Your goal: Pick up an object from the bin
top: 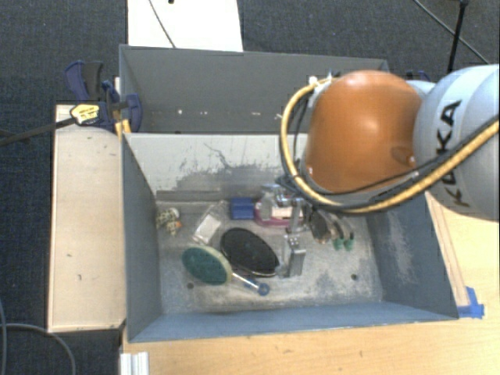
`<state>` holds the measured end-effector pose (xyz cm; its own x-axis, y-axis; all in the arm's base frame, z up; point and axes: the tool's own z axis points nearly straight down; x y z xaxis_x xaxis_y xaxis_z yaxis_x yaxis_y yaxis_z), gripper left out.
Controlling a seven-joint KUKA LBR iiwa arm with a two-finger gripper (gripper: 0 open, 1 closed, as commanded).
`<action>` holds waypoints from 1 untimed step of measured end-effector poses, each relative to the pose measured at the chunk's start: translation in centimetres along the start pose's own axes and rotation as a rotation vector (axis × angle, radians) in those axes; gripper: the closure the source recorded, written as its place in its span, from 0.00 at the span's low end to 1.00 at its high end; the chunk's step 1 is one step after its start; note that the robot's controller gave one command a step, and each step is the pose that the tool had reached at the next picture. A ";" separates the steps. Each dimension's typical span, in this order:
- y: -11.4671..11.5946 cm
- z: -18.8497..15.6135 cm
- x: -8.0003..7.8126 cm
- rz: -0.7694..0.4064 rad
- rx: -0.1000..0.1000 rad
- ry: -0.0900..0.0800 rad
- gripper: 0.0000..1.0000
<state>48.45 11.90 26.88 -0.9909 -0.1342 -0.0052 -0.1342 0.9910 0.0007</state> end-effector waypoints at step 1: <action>6.6 13.7 -1.6 -0.410 -0.002 0.008 0.00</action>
Offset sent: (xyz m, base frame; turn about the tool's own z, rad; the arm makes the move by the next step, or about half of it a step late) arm 0.0084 0.0662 -0.1346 -0.4095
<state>49.21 18.62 13.22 -0.8552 -0.5184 0.0023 -0.5184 0.8552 0.0021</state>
